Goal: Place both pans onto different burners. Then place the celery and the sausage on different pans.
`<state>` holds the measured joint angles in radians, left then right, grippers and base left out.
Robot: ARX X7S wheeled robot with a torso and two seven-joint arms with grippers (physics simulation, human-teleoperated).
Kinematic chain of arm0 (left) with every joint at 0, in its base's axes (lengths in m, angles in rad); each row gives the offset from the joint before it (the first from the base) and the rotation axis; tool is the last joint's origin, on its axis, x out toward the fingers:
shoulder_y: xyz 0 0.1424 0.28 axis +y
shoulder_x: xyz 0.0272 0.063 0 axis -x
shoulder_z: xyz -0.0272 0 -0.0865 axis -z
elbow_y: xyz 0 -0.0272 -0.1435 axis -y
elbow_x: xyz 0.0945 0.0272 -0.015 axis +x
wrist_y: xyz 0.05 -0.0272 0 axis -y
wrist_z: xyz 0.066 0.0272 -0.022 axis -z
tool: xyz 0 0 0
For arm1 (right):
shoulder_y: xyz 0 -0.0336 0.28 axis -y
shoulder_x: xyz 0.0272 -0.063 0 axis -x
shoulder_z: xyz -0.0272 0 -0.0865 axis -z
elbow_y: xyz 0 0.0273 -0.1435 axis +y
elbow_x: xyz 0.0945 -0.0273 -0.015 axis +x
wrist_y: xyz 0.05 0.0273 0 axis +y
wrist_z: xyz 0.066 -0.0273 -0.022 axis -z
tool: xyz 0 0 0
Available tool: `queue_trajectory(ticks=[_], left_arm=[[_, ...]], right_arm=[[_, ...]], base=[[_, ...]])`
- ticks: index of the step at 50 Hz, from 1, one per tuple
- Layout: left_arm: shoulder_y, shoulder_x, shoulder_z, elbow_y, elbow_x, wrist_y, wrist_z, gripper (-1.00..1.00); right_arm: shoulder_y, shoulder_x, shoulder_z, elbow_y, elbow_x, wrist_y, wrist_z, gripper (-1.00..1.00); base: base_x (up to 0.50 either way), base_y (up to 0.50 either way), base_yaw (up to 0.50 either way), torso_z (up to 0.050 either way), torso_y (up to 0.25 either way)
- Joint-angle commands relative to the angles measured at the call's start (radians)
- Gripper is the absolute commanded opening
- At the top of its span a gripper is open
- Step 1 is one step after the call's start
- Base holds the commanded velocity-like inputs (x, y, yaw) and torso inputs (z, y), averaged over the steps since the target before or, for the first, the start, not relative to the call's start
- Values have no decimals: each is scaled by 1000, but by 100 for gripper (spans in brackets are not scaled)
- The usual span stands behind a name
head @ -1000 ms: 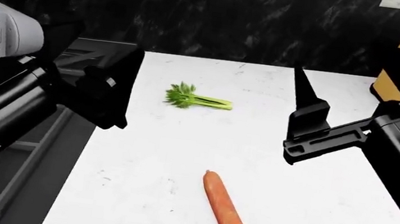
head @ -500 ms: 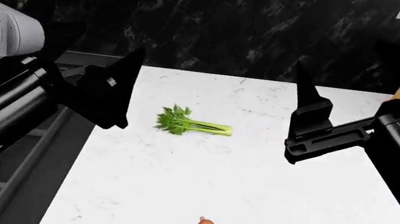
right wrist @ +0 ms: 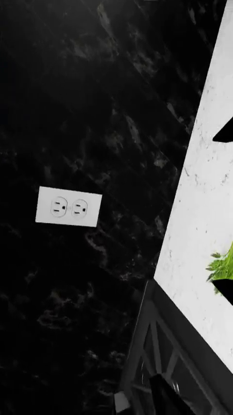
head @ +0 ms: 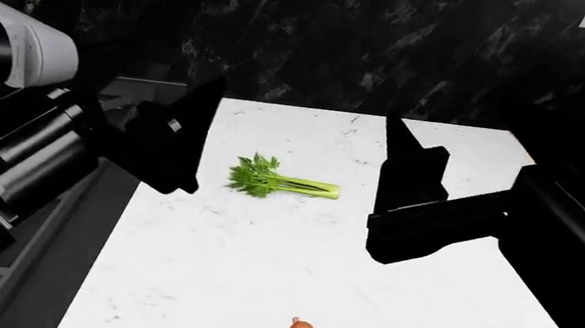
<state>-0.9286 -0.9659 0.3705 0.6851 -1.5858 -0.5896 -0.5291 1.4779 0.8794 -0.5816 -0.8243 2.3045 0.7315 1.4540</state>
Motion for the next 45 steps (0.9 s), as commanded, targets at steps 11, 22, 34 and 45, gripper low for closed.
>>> queue_trajectory(ticks=[11,22,34,45], left_arm=[[-25,34,18,-29,3,-11,10,100],[-26,29,10,-27,-8,-6,22,100],[-18,35,12,-30,-2,-1,32,100],[4,29,9,-32,8,7,37,100]], right_arm=[[175,41,-317,-53,220,-229,81,100],[160,15,-392,-188,275,-401,107,100],[72,-51,-352,-223,342,-442,116,100],[15,-59,-330,-223,362,-432,116,100]], base=[[0,0,0,0,0],[0,0,0,0,0],[0,0,0,0,0],[0,0,0,0,0]])
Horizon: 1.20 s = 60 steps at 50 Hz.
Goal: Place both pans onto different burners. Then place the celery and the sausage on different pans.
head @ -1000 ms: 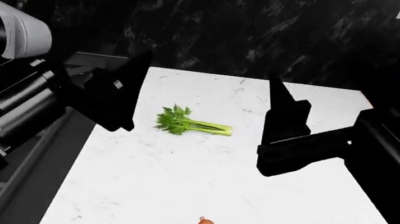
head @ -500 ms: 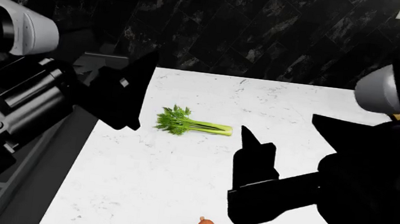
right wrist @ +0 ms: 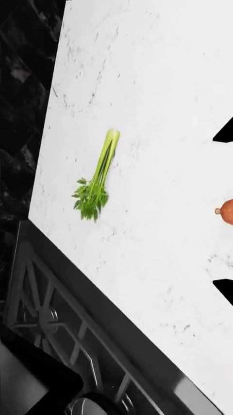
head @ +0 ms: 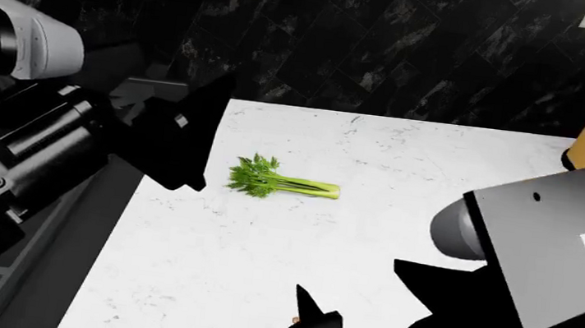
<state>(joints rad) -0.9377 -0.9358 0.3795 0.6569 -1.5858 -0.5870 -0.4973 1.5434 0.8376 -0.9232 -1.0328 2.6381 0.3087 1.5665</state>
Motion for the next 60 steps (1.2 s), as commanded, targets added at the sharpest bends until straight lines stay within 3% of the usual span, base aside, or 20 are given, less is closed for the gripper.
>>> queue_trajectory(ticks=[1,28,45,47,49,60], left_arm=[[13,1,2,-6,10,3,5,100],[0,27,27,-21,21,-13,10,100],[44,15,11,3,23,15,24,100],[47,19,16,-2,36,13,26,100],[51,19,17,-2,39,14,27,100],[46,22,21,-13,43,9,32,100]], right_arm=[[-52,-16,10,-14,27,-4,4,100],[-186,-13,61,-14,74,66,4,100],[-153,28,7,-14,90,91,4,100],[-332,-56,-134,0,-210,107,-2,100],[-398,-67,-172,82,-338,174,-76,100],[-452,-56,-199,160,-408,212,-158,100]], base=[[0,0,0,0,0],[0,0,0,0,0],[0,0,0,0,0],[0,0,0,0,0],[0,0,0,0,0],[0,0,0,0,0]])
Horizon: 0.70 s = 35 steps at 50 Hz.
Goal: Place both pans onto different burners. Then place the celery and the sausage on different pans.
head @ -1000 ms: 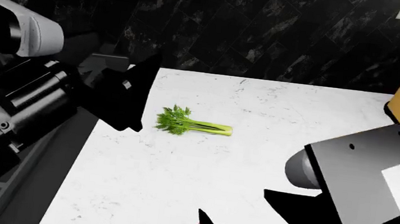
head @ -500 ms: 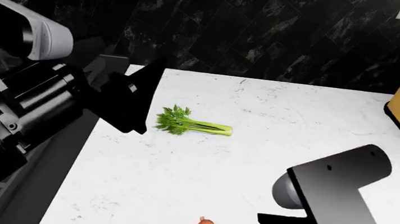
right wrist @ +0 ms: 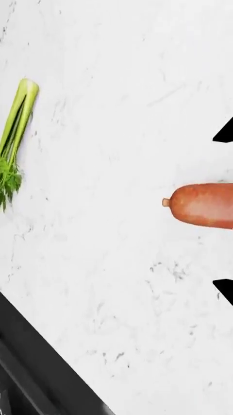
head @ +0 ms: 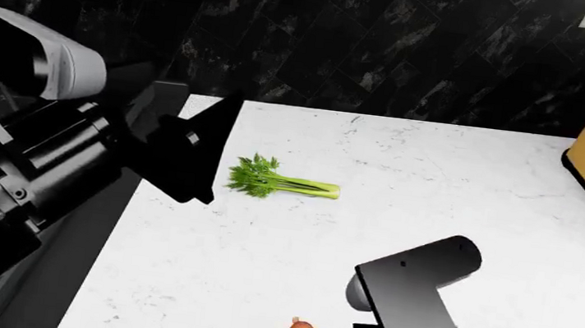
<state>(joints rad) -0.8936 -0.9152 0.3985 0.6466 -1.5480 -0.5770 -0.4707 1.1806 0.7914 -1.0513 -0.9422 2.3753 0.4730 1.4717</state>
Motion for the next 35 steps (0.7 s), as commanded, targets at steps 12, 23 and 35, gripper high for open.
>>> queue_trajectory(ticks=[12,23,35], left_arm=[[-10,-4,-2,18,-13,-5,-11,100],[-41,-5,-6,34,-43,-13,-35,100],[-37,1,-4,20,-35,-10,-28,100]], right_arm=[[-95,-14,-89,62,-147,53,-58,100],[-76,-9,-83,9,-182,45,-4,-100],[9,2,-65,-7,-165,52,36,-100]], base=[[0,0,0,0,0],[0,0,0,0,0],[0,0,0,0,0]])
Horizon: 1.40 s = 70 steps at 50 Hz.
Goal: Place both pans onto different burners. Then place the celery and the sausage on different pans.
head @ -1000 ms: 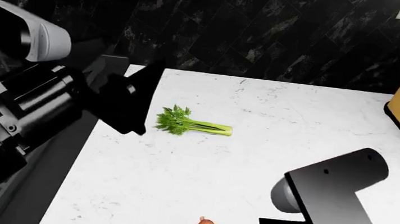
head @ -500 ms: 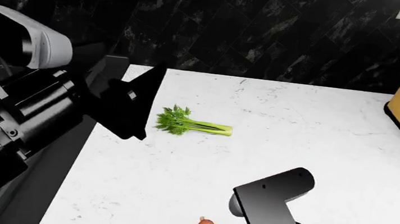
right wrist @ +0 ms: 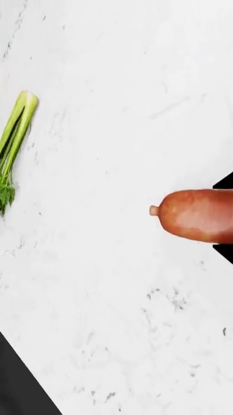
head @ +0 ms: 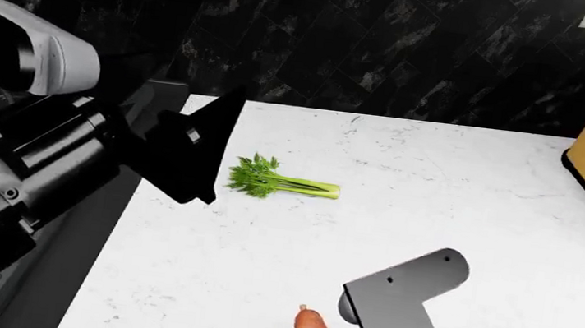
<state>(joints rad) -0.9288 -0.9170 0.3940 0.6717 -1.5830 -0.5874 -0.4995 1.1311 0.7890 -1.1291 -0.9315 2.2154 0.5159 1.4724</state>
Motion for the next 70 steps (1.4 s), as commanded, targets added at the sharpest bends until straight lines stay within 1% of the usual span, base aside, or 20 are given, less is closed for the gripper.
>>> queue_trajectory(ticks=[1,5,10,13,18,21,24,34,39,43,45,47,50,52,56,59,64,68,70], left_arm=[[0,4,1,-6,2,1,2,100],[2,4,1,-10,4,2,5,100],[-6,-3,-5,-8,-4,2,-2,100],[-5,-5,-6,-4,-6,2,-6,100],[-6,-2,-4,-6,-3,1,-7,100],[-7,-1,-3,-7,-1,0,-7,100],[-3,2,0,-11,6,1,-5,100],[5,19,18,-34,33,-5,13,100],[-34,57,57,-99,52,-40,71,100],[-77,76,90,-117,70,-79,152,100],[-154,96,122,-172,87,-133,227,100],[-230,115,159,-215,133,-181,322,100],[-327,150,210,-279,227,-214,486,100],[-374,171,246,-322,297,-218,591,100],[-480,222,349,-470,446,-233,792,100],[-541,266,412,-580,531,-225,907,100],[-609,327,504,-726,674,-176,1032,100],[-642,369,529,-814,707,-153,1099,100],[-652,390,565,-846,743,-144,1129,100]], right_arm=[[67,2,13,-17,-10,16,36,-100],[66,-2,3,-23,-64,42,36,-100],[112,-6,11,-23,-74,62,36,-100],[89,-8,8,-40,-133,67,37,-100],[100,-11,20,-57,-176,69,44,-100],[225,24,71,-35,-67,73,18,-100],[277,40,100,-19,-38,77,-1,-100],[352,71,144,16,-48,108,-43,-100],[365,82,149,24,-59,122,-50,-100],[376,89,152,21,-56,126,-49,-100],[362,91,150,17,-66,123,-57,-100],[354,91,150,15,-75,122,-66,-100],[334,94,151,14,-97,119,-85,-100],[323,97,153,11,-107,116,-94,-100],[300,106,155,3,-123,110,-114,-100],[292,108,154,-3,-122,109,-121,-100],[287,106,155,-9,-119,104,-127,-100],[301,101,156,-10,-105,104,-119,-100],[303,100,153,-8,-102,105,-115,-100]], base=[[0,0,0,0,0],[0,0,0,0,0],[0,0,0,0,0],[0,0,0,0,0],[0,0,0,0,0],[0,0,0,0,0],[0,0,0,0,0],[0,0,0,0,0],[0,0,0,0,0],[0,0,0,0,0],[0,0,0,0,5],[0,0,0,0,0],[0,0,0,0,0],[0,0,0,0,0],[0,0,0,0,0],[0,0,0,0,0],[0,0,0,0,0],[0,0,0,0,0],[0,0,0,0,0]])
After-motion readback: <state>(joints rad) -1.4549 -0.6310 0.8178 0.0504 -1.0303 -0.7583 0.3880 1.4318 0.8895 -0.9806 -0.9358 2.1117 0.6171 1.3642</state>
